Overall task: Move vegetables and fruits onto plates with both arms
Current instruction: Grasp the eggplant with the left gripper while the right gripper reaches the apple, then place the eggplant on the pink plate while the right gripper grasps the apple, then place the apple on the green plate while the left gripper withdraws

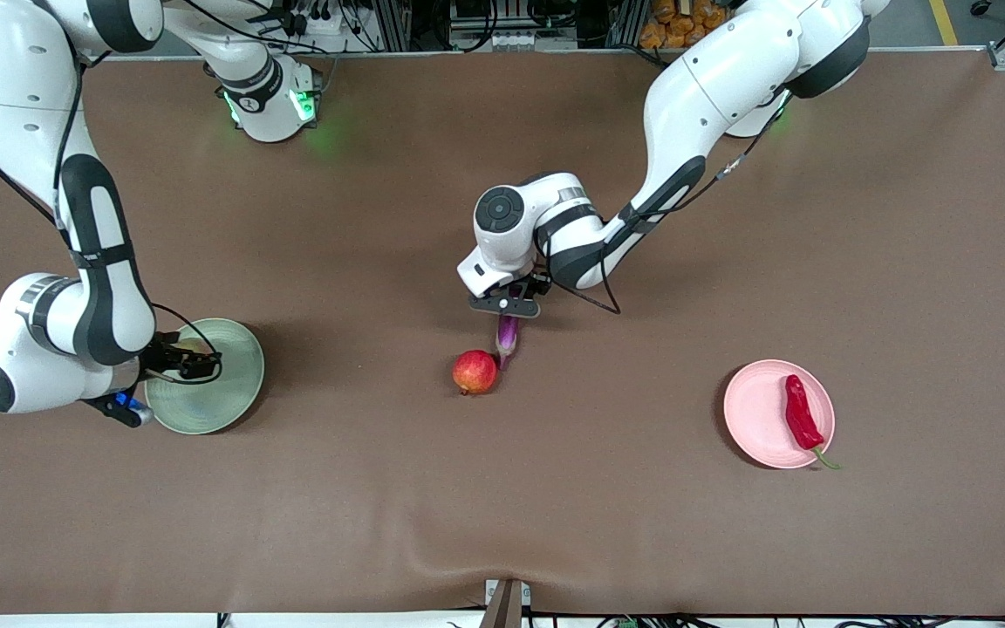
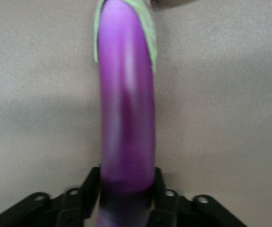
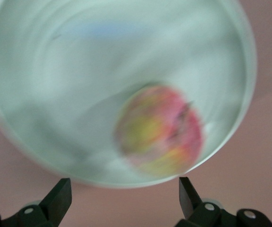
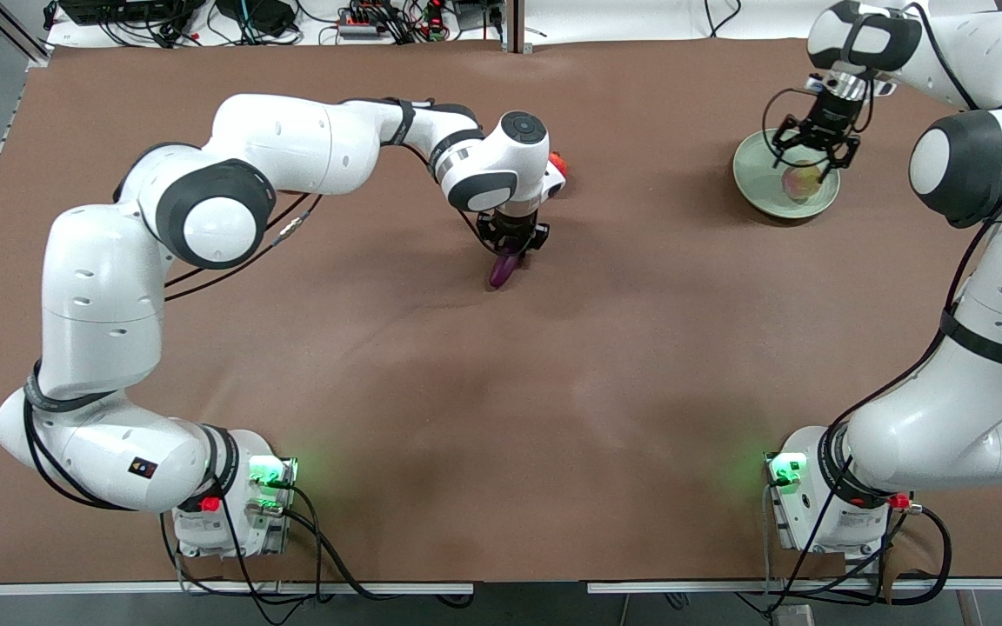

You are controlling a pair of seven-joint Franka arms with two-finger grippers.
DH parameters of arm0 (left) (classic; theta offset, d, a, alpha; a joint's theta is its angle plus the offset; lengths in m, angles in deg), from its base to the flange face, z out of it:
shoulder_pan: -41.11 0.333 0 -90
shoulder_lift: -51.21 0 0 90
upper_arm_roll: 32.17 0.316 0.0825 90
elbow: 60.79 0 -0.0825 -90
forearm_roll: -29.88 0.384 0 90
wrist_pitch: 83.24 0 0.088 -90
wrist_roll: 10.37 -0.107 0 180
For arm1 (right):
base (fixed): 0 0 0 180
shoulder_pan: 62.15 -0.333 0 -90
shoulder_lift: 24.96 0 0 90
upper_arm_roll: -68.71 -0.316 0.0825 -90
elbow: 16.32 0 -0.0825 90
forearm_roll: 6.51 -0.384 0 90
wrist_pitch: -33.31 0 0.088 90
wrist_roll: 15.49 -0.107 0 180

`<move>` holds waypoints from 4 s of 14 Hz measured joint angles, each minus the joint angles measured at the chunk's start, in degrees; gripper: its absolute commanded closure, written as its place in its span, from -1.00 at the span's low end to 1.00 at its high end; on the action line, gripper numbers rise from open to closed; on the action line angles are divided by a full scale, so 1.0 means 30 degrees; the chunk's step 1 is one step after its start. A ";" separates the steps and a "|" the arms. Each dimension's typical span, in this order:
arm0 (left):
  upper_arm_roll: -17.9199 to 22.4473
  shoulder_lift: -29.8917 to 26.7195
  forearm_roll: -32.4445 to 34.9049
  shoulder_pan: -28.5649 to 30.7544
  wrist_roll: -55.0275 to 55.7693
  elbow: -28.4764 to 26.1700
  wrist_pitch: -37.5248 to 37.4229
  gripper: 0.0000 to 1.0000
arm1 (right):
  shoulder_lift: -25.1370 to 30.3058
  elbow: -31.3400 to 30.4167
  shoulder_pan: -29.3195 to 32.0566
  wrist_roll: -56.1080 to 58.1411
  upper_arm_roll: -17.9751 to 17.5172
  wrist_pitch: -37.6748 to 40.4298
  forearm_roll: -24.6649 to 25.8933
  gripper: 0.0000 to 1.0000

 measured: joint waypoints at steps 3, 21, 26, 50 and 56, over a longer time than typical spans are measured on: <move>0.0023 -0.0255 0.0000 0.0490 0.0222 0.0433 -0.1347 1.00 | 0.0306 0.1398 -0.1518 -0.3799 -0.0138 0.1097 -0.2113 -1.00; -0.0772 -0.2771 -0.0557 1.3943 -0.4707 -0.0455 -0.3655 1.00 | -0.1076 0.2713 -1.1731 -0.8987 -0.0299 -0.9817 -0.2673 -1.00; -0.0756 -0.2356 -0.0557 1.3929 -0.4707 -0.0466 -0.3623 0.40 | -0.2744 0.2752 -1.3130 -0.8619 -0.0272 -1.1954 -0.0639 -1.00; -0.1379 -1.2423 -0.5820 1.4273 -0.7634 0.2154 -0.7313 -1.00 | 0.0384 0.2655 -0.5107 -0.1357 0.0579 -0.2491 0.0583 0.67; 0.0940 -1.4927 -0.8658 1.5142 -1.4389 0.2202 -0.9490 -1.00 | 0.0187 0.1316 -0.2508 0.2205 0.0538 -0.3211 0.3156 0.56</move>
